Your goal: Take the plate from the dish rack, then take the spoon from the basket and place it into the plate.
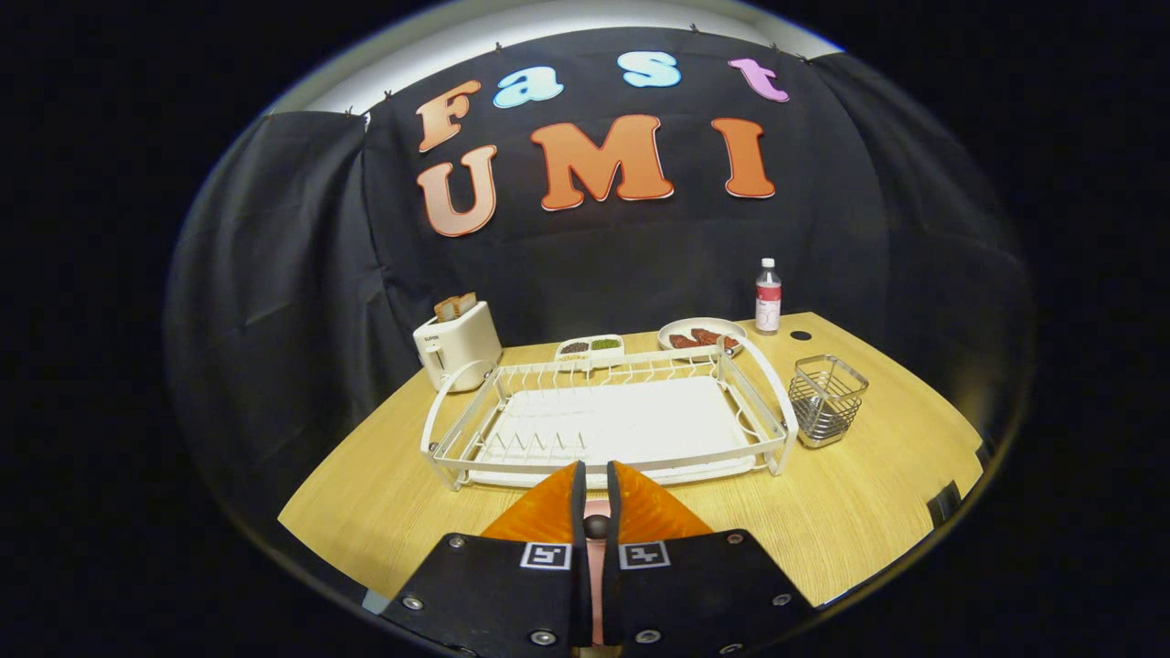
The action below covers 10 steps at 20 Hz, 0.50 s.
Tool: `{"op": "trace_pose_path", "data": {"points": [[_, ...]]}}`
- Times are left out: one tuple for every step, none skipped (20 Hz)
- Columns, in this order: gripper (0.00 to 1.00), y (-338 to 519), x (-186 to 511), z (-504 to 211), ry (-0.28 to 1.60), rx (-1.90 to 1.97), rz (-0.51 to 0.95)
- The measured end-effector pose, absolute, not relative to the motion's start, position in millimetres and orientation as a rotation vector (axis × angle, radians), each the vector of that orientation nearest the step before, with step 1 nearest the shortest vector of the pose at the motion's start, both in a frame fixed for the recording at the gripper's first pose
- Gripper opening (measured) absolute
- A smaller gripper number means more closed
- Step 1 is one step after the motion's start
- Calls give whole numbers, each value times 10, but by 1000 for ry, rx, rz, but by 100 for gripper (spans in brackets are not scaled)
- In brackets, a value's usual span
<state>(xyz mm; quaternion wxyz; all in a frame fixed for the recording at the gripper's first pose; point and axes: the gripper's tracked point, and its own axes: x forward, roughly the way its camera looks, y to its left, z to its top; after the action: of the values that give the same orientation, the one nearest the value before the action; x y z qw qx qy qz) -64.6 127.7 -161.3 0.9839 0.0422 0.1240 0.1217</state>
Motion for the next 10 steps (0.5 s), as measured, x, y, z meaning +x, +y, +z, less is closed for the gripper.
{"op": "trace_pose_path", "data": {"points": [[5, 1274, -655, -1660, 254, 82, 249], [5, 1278, -667, -1638, 246, 85, 252], [5, 1273, -648, -1645, 242, 86, 255], [5, 1263, -658, -1678, 249, 80, 256], [9, 1235, -660, -1713, 259, 75, 252], [11, 1209, -658, -1751, 269, 71, 245], [13, 1187, -660, -1830, 290, 64, 238], [15, 1179, -680, -1930, 320, 55, 239], [18, 1181, -698, -2016, 343, 52, 241], [18, 1186, -723, -2073, 360, 51, 242]]}}
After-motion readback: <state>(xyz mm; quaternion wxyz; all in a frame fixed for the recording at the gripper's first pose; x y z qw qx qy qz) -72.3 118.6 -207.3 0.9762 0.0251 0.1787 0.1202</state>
